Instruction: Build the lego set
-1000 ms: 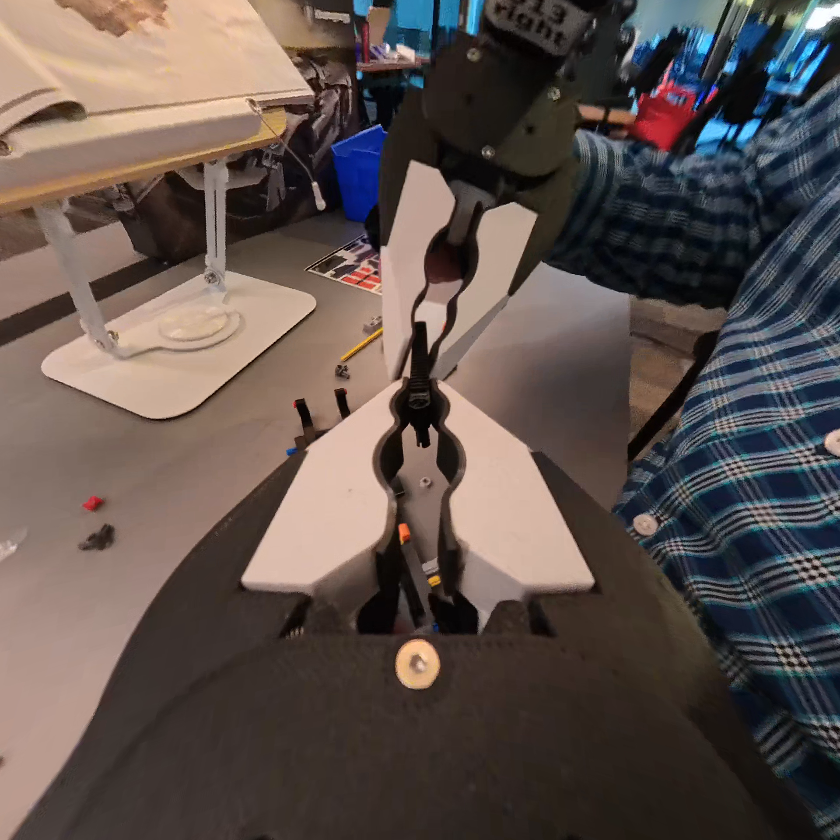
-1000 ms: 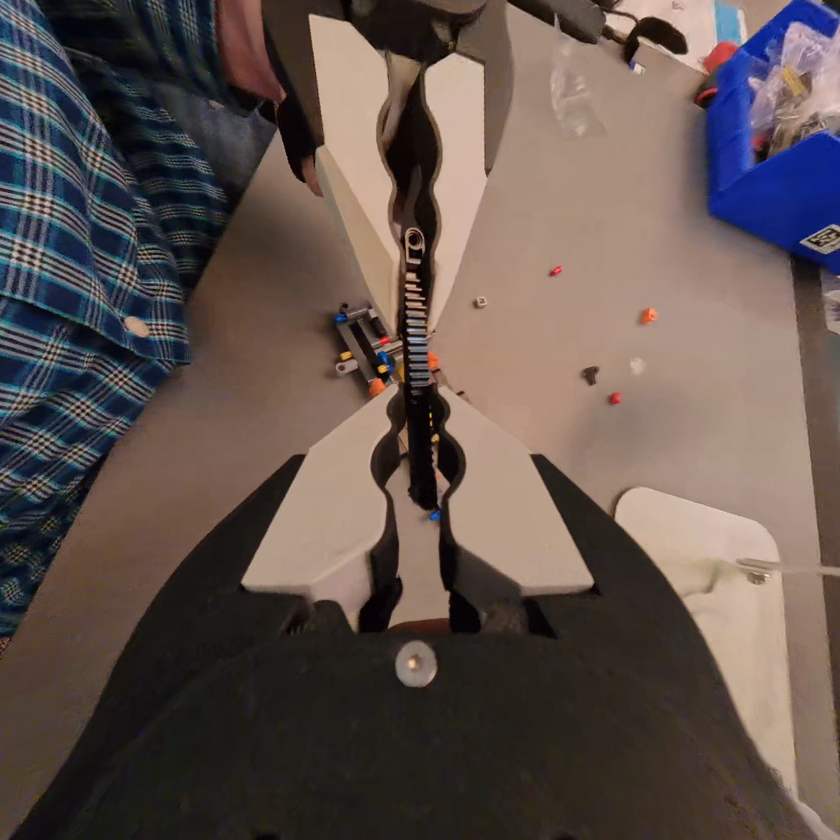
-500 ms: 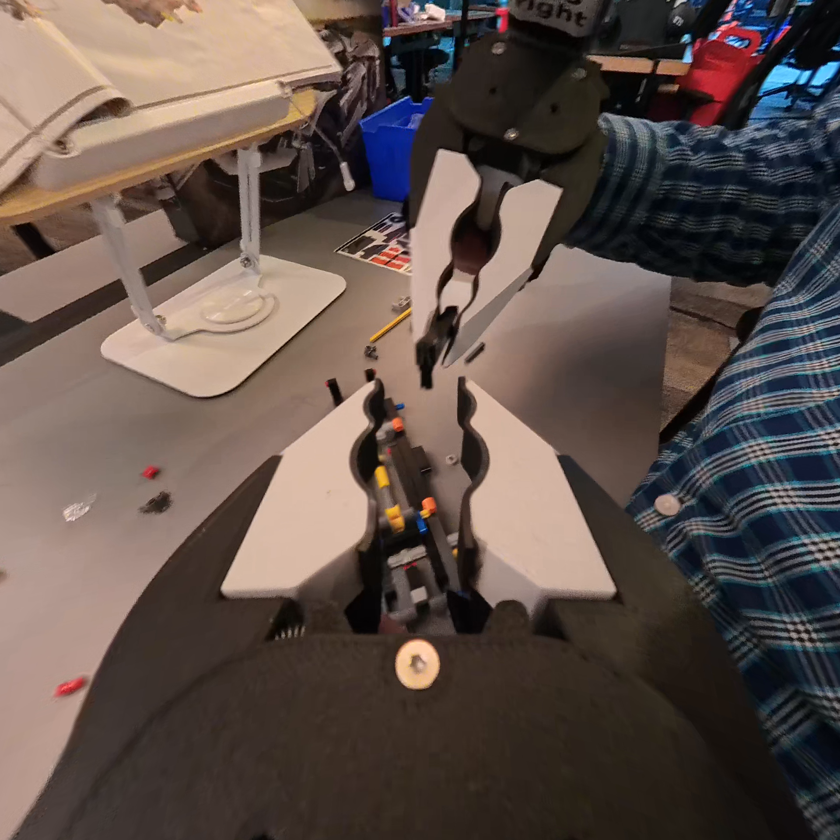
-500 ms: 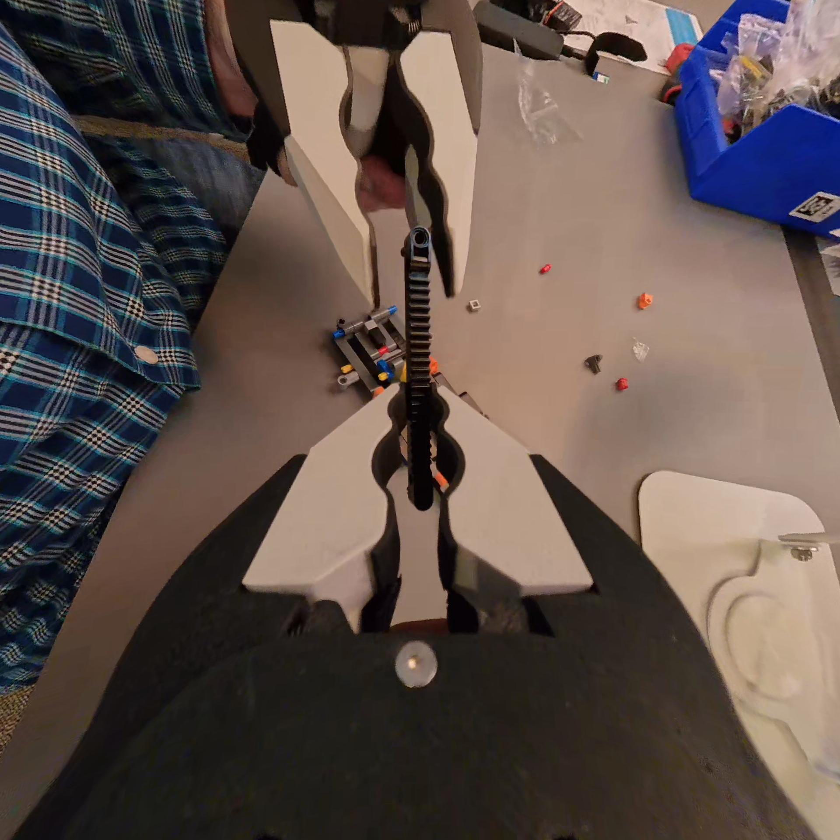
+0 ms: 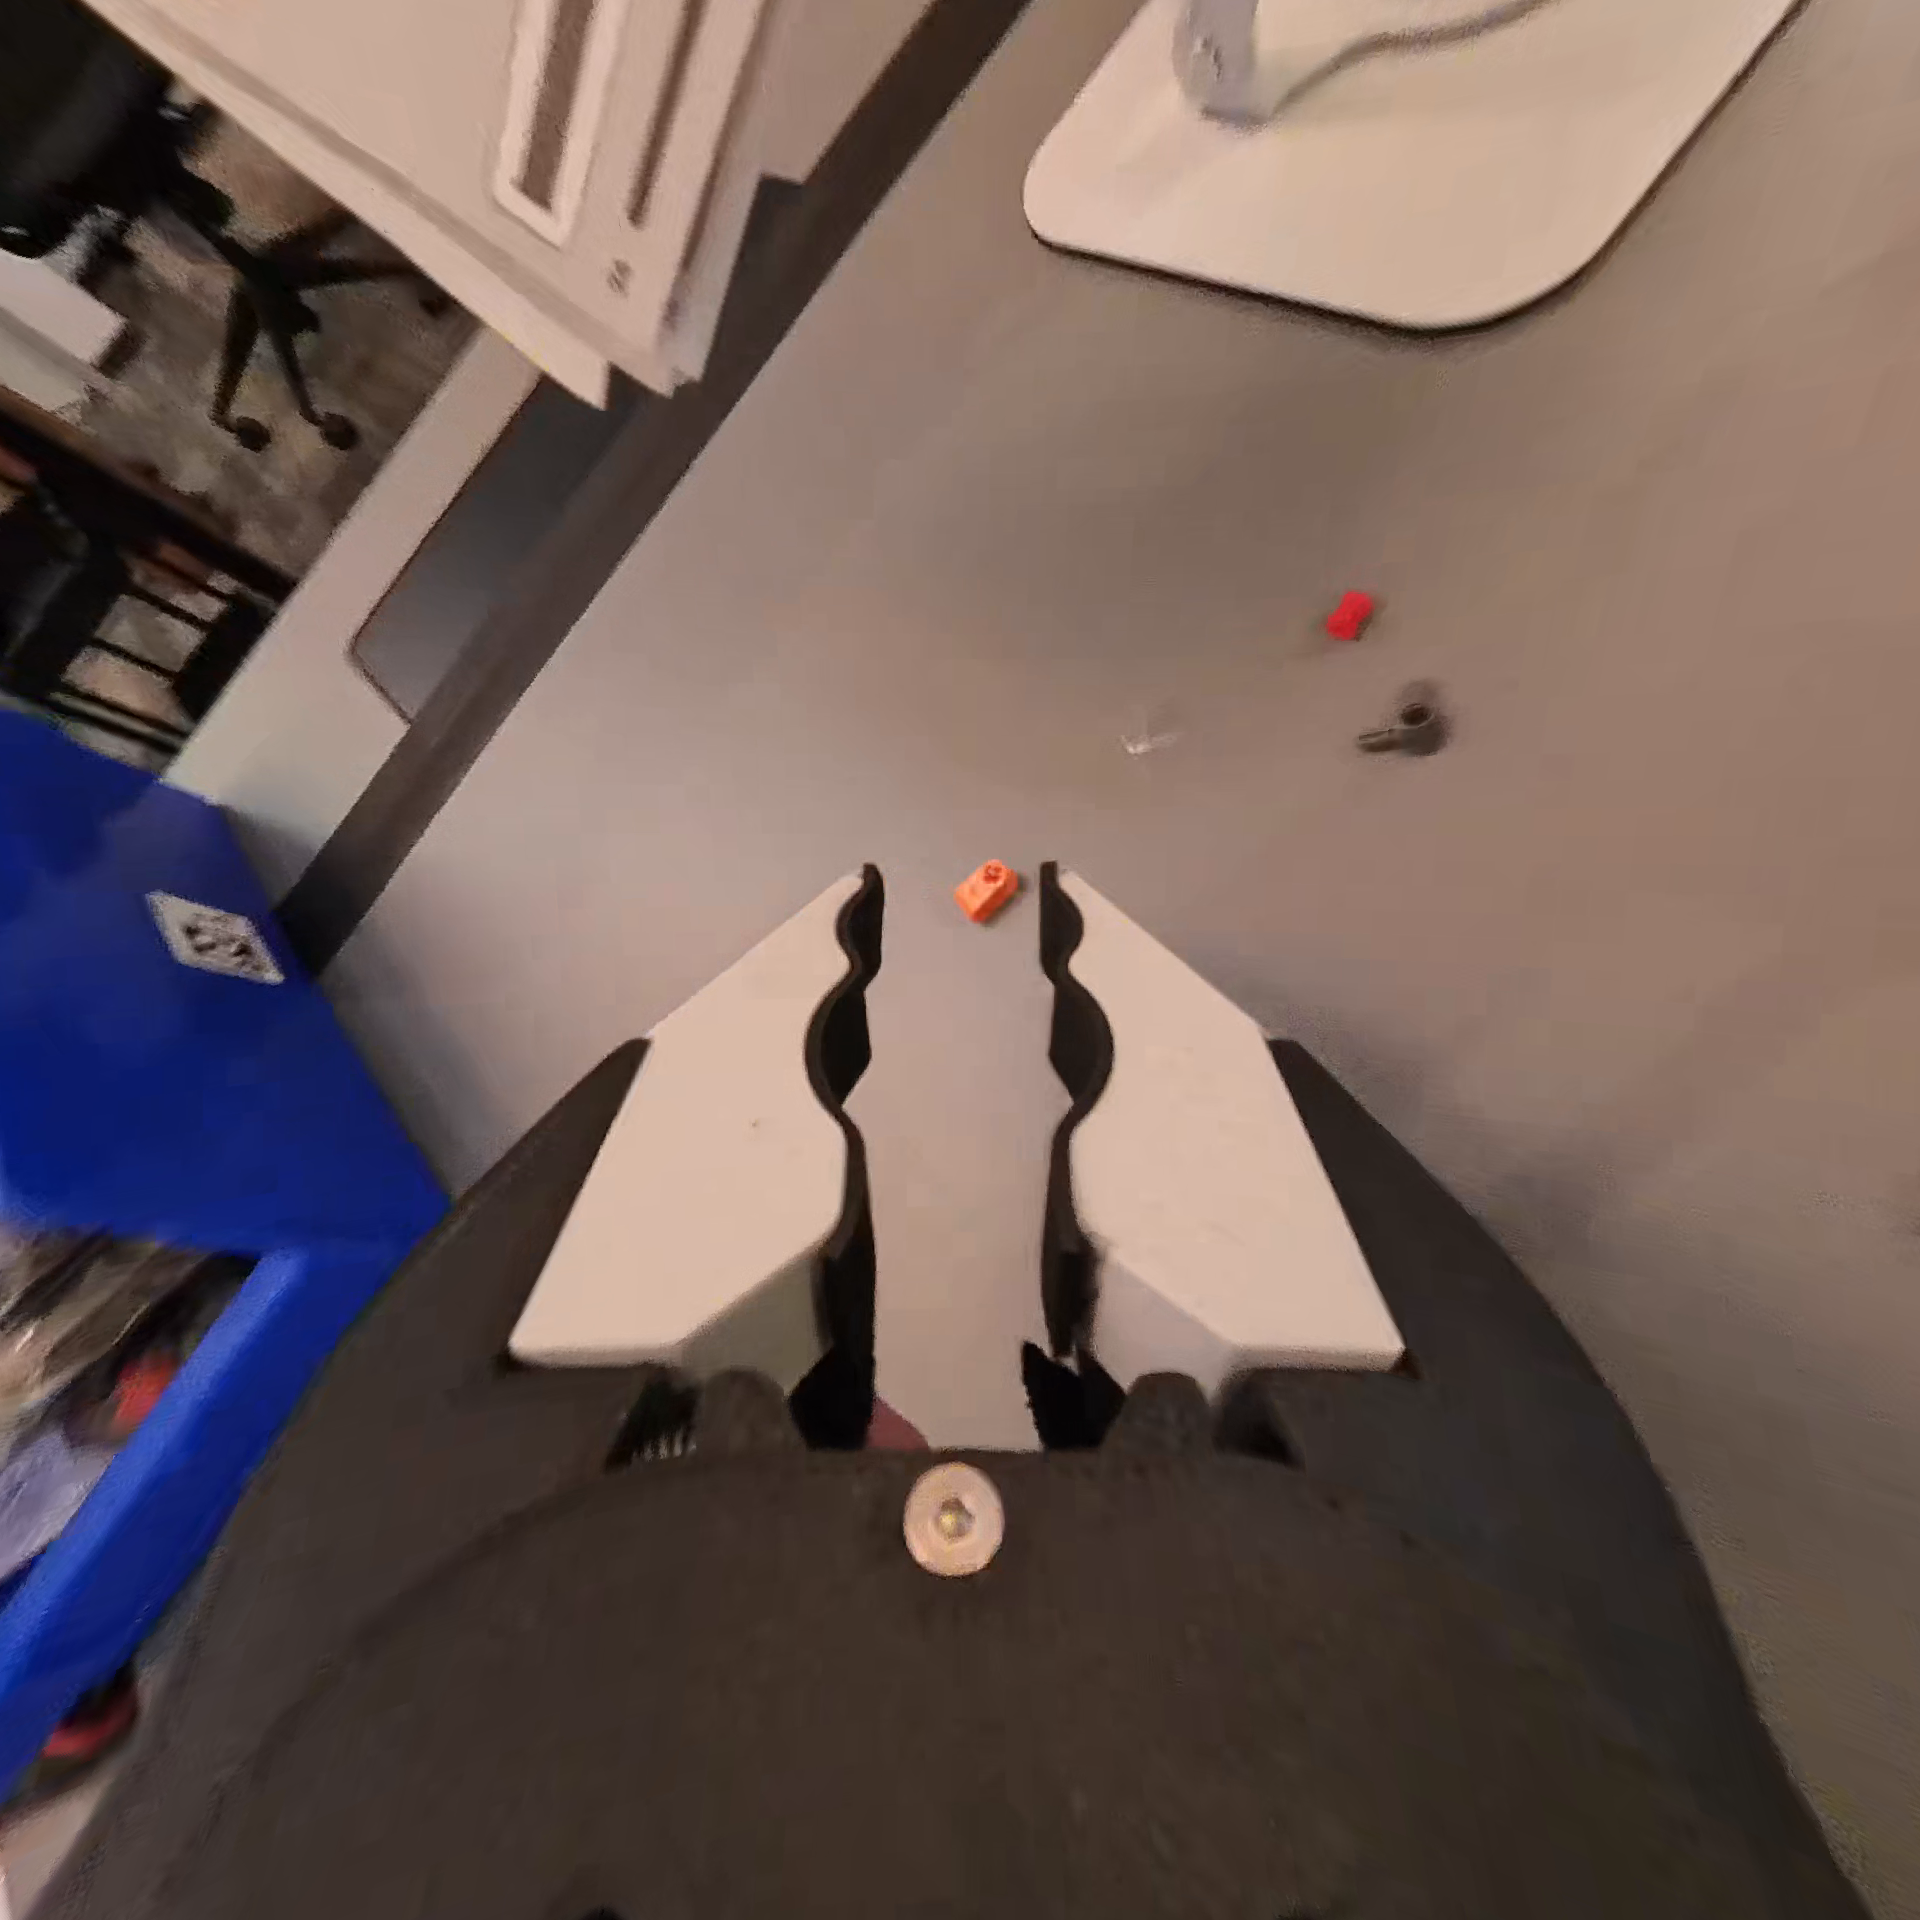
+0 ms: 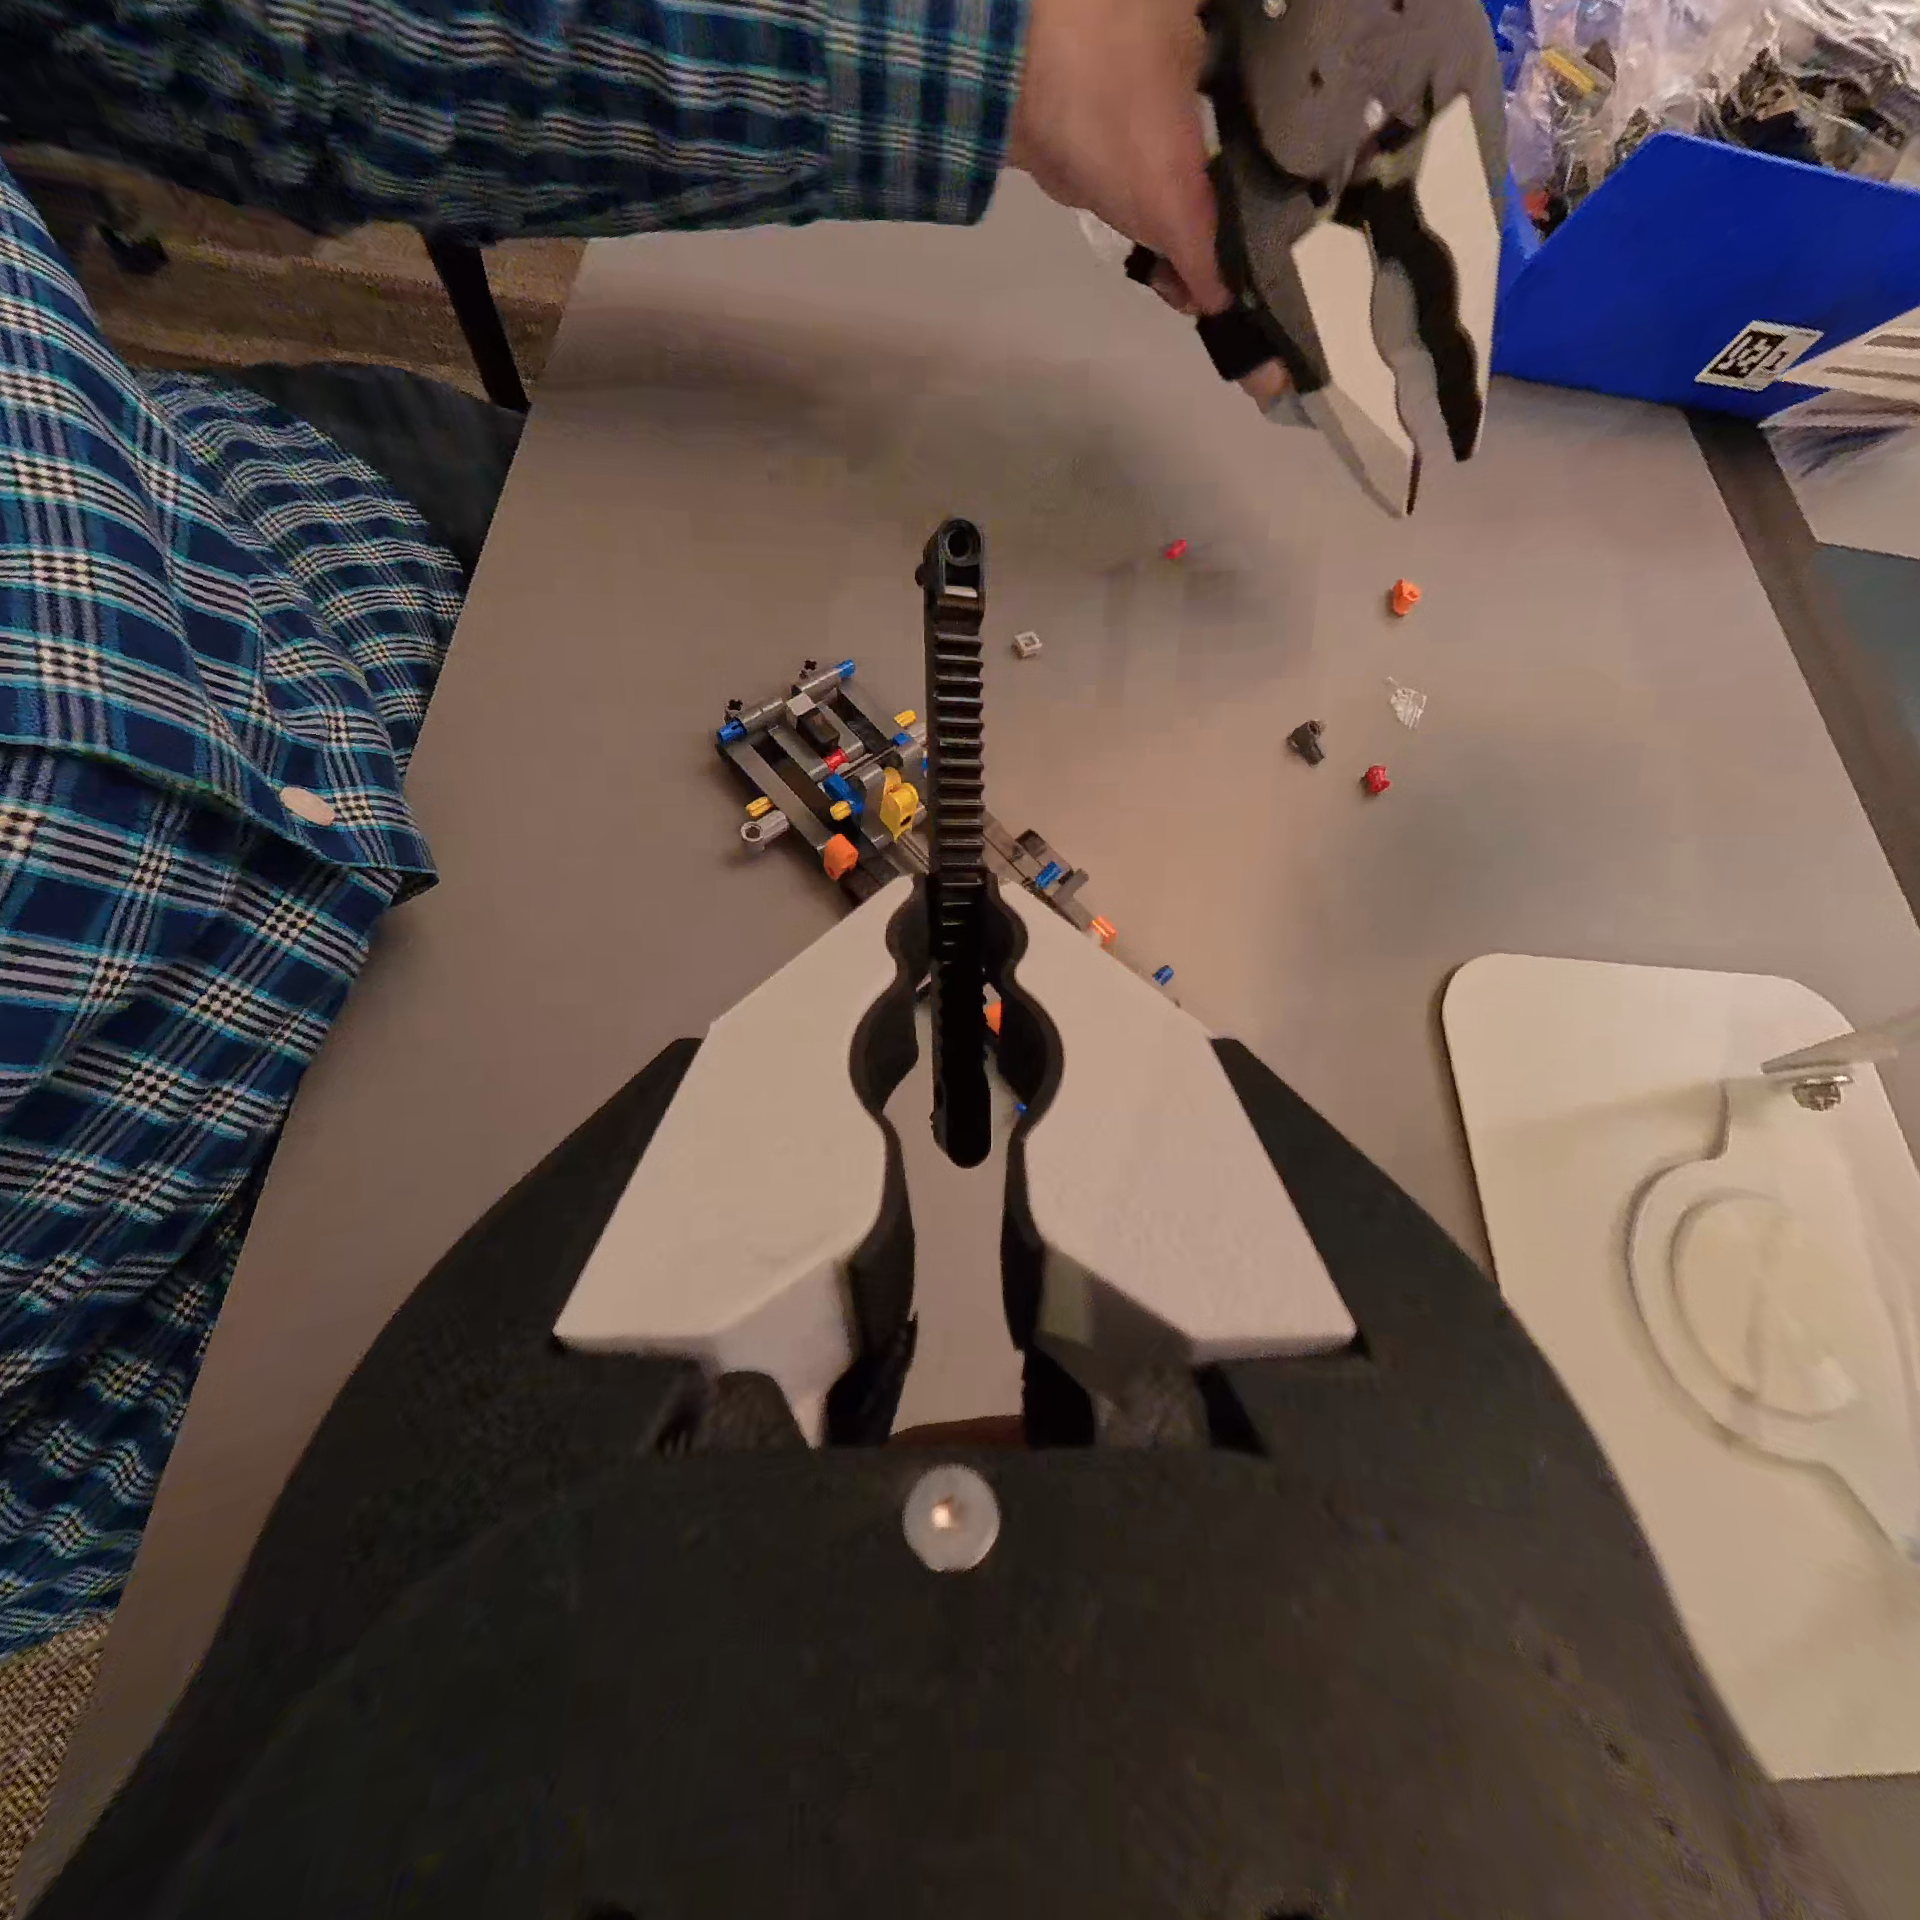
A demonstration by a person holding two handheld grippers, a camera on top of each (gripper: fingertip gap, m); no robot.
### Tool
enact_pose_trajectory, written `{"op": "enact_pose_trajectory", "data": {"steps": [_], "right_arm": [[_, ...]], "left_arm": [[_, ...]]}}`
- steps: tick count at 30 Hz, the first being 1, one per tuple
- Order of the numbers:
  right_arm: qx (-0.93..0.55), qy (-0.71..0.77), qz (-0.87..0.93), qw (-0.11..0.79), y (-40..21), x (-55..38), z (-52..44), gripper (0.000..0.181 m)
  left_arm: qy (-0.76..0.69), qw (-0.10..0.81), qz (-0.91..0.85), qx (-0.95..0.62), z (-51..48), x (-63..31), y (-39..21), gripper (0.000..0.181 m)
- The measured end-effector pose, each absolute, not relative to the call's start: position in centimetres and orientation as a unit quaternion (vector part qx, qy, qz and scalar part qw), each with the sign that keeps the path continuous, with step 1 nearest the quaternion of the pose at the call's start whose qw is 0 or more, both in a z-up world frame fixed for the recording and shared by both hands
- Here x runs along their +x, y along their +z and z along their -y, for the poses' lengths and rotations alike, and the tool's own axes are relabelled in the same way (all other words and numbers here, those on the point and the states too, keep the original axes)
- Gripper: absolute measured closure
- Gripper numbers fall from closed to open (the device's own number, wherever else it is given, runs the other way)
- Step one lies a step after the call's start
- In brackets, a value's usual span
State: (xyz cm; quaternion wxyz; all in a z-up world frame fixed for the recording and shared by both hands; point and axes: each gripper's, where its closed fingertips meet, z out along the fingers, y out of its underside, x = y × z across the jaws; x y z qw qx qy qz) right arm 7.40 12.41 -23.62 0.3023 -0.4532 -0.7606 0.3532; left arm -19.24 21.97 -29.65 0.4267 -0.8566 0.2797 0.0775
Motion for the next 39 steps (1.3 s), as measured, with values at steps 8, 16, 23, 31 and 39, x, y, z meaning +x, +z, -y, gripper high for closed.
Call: {"op": "enact_pose_trajectory", "data": {"steps": [8,16,23,31,39], "right_arm": [[-0.472,0.36,0.748,0.296,-24.1,7.9,-13.1,0.175],[-0.474,0.364,0.747,0.29,-24.3,6.8,-13.6,0.175],[-0.475,0.365,0.746,0.289,-24.5,5.0,-13.4,0.175],[-0.459,0.358,0.758,0.293,-24.3,3.0,-12.6,0.175],[-0.45,0.348,0.768,0.294,-24.4,2.2,-11.5,0.175]], "left_arm": [[0.016,0.376,-0.347,-0.859,-24.2,-19.7,-33.8,0.155],[0.002,0.382,-0.361,-0.851,-24.1,-18.8,-34.2,0.176],[0.021,0.383,-0.332,-0.862,-21.0,-18.2,-34.2,0.176],[0.059,0.367,-0.258,-0.892,-15.6,-18.1,-34.2,0.176],[0.074,0.36,-0.221,-0.903,-11.7,-17.0,-34.2,0.175]]}}
